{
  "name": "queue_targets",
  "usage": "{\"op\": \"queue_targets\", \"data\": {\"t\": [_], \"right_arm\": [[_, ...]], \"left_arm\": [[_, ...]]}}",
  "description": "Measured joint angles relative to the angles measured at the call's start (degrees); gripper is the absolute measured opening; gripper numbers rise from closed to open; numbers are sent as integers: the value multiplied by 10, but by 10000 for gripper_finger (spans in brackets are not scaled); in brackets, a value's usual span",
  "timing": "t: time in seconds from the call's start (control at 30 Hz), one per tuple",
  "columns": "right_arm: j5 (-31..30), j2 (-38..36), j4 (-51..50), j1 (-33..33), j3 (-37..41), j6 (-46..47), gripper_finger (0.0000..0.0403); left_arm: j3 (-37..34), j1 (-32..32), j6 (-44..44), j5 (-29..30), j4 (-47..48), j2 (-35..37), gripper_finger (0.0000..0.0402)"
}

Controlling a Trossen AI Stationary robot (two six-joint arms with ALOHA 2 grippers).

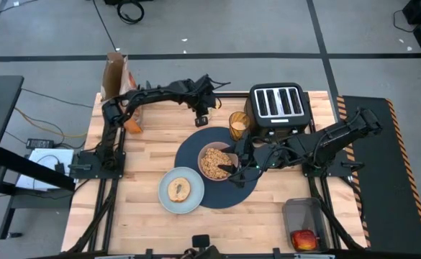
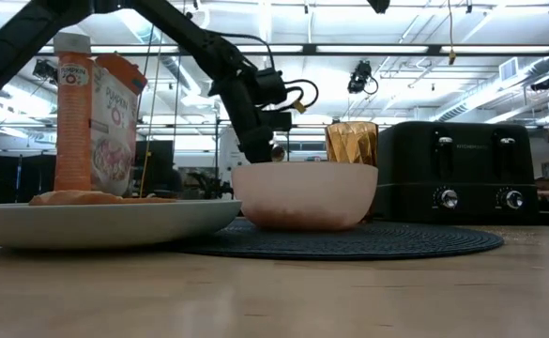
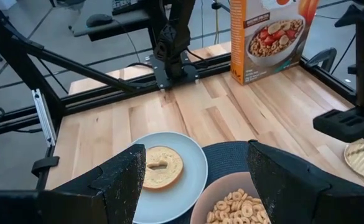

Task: Arrange a breakfast setting
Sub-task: Move the gold organizer on the top center of the table, then put the gold spoon on the right side of the light orange bowl on the blue table placemat

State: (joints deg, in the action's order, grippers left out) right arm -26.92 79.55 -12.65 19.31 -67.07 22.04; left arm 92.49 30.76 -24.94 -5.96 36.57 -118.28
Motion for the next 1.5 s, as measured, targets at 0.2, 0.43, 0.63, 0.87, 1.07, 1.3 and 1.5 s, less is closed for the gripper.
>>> {"op": "queue_targets", "data": {"t": [0.2, 0.43, 0.63, 0.87, 1.07, 1.3, 1.5], "right_arm": [[-2, 0, -2, -1, 0, -1, 284], [-2, 0, 1, -3, 0, -2, 284], [-2, 0, -2, -4, 0, -12, 284], [-2, 0, -14, -4, 0, -12, 284], [-1, 0, -13, -4, 0, -16, 284], [-3, 0, -11, -7, 0, -16, 284], [-4, 0, -6, -7, 0, -12, 284]], "left_arm": [[0, 0, 5, 4, -14, -3, 65], [0, 4, 11, 3, 0, 20, 87], [0, 53, 32, -58, -29, 97, 92], [-43, 123, 122, -174, -150, 95, 157], [-157, 119, 136, -197, -327, 95, 257], [-222, 104, 124, -138, -445, 95, 310], [-246, 101, 119, -134, -511, 93, 302]]}}
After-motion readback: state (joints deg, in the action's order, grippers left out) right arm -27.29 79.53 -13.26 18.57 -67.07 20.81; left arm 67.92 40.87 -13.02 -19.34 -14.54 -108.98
